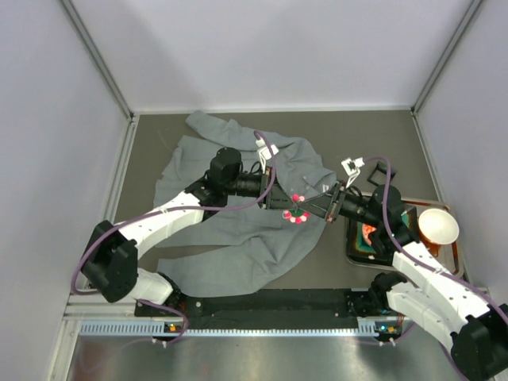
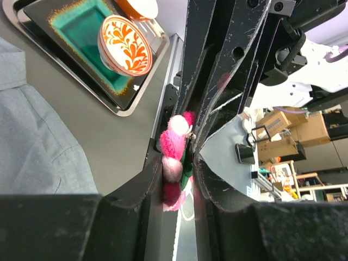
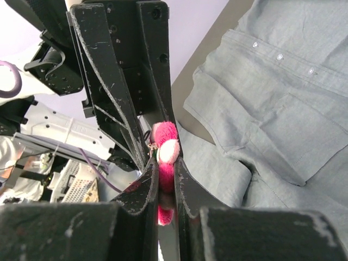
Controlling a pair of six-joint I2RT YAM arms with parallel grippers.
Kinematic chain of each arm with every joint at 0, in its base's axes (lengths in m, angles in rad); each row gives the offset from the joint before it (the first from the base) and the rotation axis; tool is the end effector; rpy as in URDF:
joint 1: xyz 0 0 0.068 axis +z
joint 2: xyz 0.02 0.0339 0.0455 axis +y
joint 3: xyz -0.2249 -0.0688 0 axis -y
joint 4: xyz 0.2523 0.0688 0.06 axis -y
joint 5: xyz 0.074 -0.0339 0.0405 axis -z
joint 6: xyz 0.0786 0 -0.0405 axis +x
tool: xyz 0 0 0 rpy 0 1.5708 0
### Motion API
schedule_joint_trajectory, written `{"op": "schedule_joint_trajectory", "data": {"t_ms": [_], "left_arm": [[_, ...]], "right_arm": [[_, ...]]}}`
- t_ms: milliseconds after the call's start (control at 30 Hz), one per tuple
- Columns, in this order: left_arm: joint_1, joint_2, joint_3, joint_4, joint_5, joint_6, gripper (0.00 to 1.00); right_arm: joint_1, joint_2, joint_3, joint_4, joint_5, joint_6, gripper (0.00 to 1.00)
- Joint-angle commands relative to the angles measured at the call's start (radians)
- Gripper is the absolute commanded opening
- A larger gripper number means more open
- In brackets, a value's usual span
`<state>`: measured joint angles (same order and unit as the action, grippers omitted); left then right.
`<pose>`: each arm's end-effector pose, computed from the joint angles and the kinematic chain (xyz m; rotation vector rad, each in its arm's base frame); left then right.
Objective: Remove the brooch from the garment
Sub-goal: Close the brooch.
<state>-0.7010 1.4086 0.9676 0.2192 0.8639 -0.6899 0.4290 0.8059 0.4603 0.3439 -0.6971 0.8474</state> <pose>0.2361 -0.2775 0.2545 0.7317 1.9515 -1.6940 0.2120 0.1525 0.2465 -0.2489 1.7816 1.4993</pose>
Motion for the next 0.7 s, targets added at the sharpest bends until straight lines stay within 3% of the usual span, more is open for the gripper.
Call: {"op": "schedule_joint_trajectory", "data": {"t_ms": [0,667], "left_arm": [[-0.012,0.036,0.059,0.026,0.084,-0.014,0.2],[-0.011,0.122,0.118,0.025,0.248,-0.075,0.22]], "right_arm": [[0.008,-0.002,0.043,0.06,-0.041,-0.037,0.0],[0.01,0.007,0.067,0.03,-0.133,-0.131,0.0]]}}
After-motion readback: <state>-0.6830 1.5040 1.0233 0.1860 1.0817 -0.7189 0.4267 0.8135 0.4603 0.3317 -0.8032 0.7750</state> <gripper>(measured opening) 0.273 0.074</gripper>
